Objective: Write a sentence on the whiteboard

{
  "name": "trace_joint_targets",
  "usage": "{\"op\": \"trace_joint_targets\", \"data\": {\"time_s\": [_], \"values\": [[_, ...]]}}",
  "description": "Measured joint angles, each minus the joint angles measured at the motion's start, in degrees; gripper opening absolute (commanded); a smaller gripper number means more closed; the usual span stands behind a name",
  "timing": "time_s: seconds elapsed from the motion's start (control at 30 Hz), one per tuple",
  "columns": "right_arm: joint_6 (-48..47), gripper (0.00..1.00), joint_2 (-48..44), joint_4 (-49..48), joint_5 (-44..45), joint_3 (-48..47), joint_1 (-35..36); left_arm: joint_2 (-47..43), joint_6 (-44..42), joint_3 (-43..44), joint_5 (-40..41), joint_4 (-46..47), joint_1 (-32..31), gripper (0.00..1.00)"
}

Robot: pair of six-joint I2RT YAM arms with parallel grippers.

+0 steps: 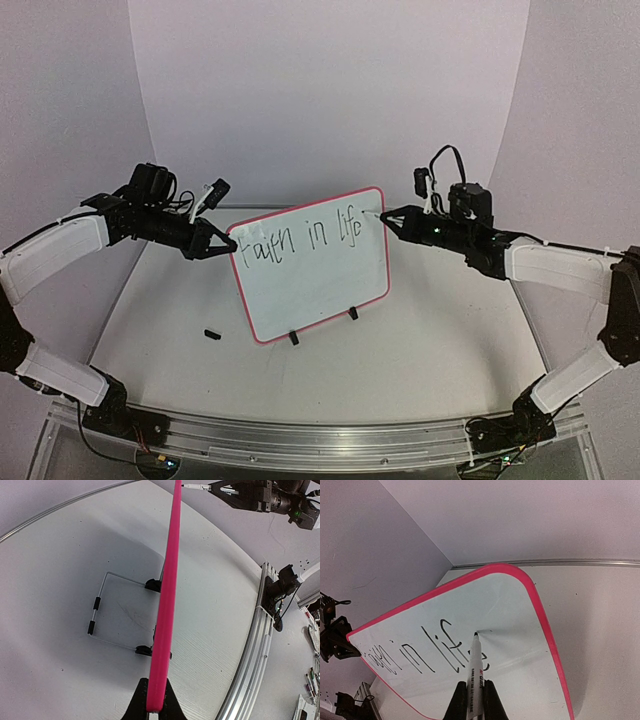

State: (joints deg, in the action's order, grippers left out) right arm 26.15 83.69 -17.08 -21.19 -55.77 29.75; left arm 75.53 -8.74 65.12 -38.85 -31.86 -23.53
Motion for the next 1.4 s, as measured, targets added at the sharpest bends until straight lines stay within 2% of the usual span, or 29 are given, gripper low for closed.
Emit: {"op": "trace_joint_targets", "data": {"time_s": [0.93, 1.17, 1.4], "values": [[0.91, 0.0, -0.67, 0.82, -2.24, 1.63, -0.25, 0.02, 0.01, 0.0, 0.0, 0.0, 0.0, 0.0], [0.92, 0.0, -5.35, 1.2, -0.33, 3.3, -0.29, 0.02, -0.01, 0.0, 0.0, 0.0, 0.0, 0.0], [0.94, 0.0, -4.19, 1.31, 0.95, 3.3, -0.82, 0.02, -0.01, 0.0, 0.0, 0.0, 0.0, 0.0]]}}
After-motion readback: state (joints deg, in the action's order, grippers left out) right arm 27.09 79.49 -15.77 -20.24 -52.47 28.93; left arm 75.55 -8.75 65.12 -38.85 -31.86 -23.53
